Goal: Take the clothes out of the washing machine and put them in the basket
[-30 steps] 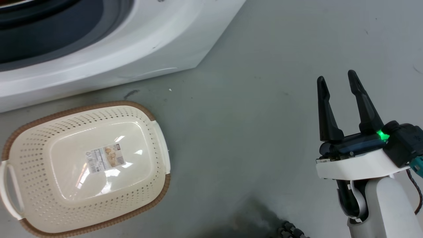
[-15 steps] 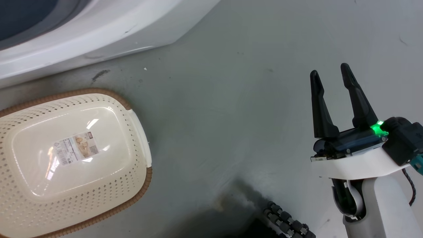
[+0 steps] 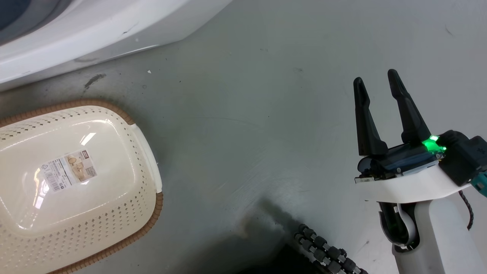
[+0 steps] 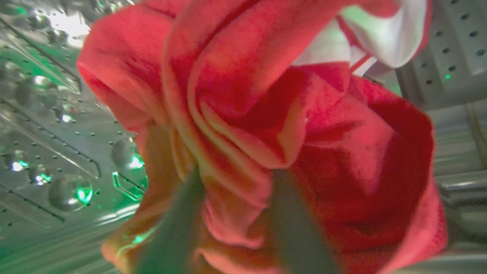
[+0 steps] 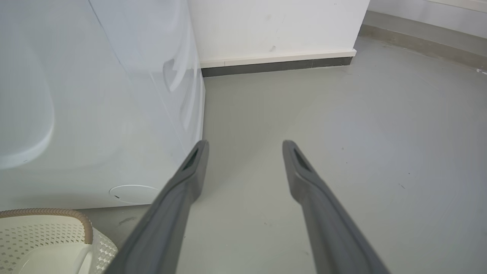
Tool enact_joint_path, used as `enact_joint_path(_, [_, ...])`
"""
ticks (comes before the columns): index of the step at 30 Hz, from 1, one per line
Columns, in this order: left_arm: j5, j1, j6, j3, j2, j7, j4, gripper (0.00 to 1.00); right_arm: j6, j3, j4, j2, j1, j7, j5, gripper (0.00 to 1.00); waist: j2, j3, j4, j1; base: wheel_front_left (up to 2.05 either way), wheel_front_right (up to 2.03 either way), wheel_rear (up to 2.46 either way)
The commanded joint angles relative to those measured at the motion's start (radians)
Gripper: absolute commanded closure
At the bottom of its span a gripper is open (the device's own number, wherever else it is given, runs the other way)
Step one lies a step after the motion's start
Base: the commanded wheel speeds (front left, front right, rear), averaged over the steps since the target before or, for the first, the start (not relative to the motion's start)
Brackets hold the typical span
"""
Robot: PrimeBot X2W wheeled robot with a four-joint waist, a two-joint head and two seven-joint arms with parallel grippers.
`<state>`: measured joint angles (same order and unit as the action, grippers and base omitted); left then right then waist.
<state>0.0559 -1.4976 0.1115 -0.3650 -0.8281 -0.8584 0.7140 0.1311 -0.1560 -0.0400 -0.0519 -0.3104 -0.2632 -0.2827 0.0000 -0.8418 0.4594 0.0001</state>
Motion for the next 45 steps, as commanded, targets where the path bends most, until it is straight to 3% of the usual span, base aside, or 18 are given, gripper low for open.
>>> enact_joint_path(1, [-0.004,0.019,-0.011,0.002,-0.011,0.016,-0.017,1.00,-0.001,0.001,0.002,0.003,-0.021,-0.002,-0.009,0.00,0.0000,0.000,0.001,-0.0001,0.00,0.00,0.00])
enact_joint_path(7, [0.009,0.064,-0.060,0.015,-0.019,0.166,-0.067,1.00,-0.001,0.008,0.017,0.003,-0.028,-0.002,-0.013,0.00,0.0000,0.023,-0.002,-0.0001,0.00,0.00,0.00])
enact_joint_path(11, [0.029,0.099,-0.099,0.031,0.008,0.306,-0.058,1.00,-0.001,0.025,0.024,0.003,-0.029,-0.002,0.000,0.00,0.0000,0.059,-0.011,-0.0001,0.00,0.00,0.00])
enact_joint_path(21, [0.151,0.261,-0.163,0.092,0.137,0.623,0.090,1.00,-0.001,0.057,0.057,0.002,0.009,-0.002,0.036,0.00,0.0000,0.219,-0.036,-0.0001,0.00,0.00,0.00])
enact_joint_path(23, [0.211,0.352,-0.174,0.124,0.197,0.749,0.152,1.00,-0.001,0.055,0.076,0.002,0.030,-0.002,0.050,0.00,0.0000,0.297,-0.044,-0.0001,0.00,0.00,0.00])
enact_joint_path(32, [0.326,0.539,-0.159,0.198,0.310,1.029,0.226,1.00,-0.001,0.065,0.121,0.002,0.092,-0.002,0.100,0.00,0.0000,0.480,-0.086,-0.0001,0.00,0.00,0.00])
enact_joint_path(37, [0.351,0.615,-0.149,0.210,0.360,1.106,0.194,1.00,-0.001,0.074,0.135,0.002,0.124,-0.002,0.137,0.00,0.0000,0.567,-0.122,-0.0001,0.00,0.00,0.00])
enact_joint_path(45, [0.367,0.744,-0.148,0.251,0.395,1.125,0.041,1.00,-0.001,0.073,0.152,0.002,0.160,-0.002,0.165,0.00,0.0000,0.657,-0.157,-0.0001,0.00,0.00,0.00])
